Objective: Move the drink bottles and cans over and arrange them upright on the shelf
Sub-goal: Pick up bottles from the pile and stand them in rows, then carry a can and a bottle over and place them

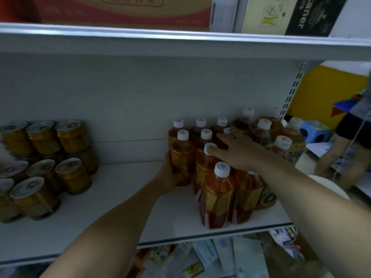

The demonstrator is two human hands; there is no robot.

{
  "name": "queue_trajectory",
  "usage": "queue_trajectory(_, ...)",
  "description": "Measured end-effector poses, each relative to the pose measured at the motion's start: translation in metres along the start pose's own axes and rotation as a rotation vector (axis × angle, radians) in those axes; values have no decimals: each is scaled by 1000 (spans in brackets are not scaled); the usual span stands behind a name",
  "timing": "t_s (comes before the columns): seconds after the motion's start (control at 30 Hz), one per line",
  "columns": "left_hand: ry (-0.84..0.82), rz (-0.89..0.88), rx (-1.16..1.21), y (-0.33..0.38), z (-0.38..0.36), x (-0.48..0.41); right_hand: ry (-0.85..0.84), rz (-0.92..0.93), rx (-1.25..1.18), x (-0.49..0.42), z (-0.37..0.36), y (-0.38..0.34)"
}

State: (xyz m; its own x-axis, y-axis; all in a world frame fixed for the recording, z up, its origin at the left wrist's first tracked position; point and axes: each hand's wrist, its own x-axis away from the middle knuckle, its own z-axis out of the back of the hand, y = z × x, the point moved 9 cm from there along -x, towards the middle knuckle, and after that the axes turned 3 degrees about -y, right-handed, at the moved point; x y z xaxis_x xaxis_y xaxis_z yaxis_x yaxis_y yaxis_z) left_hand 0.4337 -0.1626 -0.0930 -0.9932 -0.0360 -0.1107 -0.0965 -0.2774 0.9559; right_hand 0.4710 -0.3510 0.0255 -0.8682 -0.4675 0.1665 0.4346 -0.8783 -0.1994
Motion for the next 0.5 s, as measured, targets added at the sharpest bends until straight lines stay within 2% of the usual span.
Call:
queue_trajectory(0.23, -10, 79, -71, 6, 3, 1, 24, 2, 16, -1, 2, -3)
queue_trajectory(0.4, -26, 308, -371, 8, 38, 44, 75, 81, -82, 4, 17, -12)
queue_trajectory(0.5, -30, 339, -516, 20, 74, 79, 128, 134, -83, 9, 33, -36)
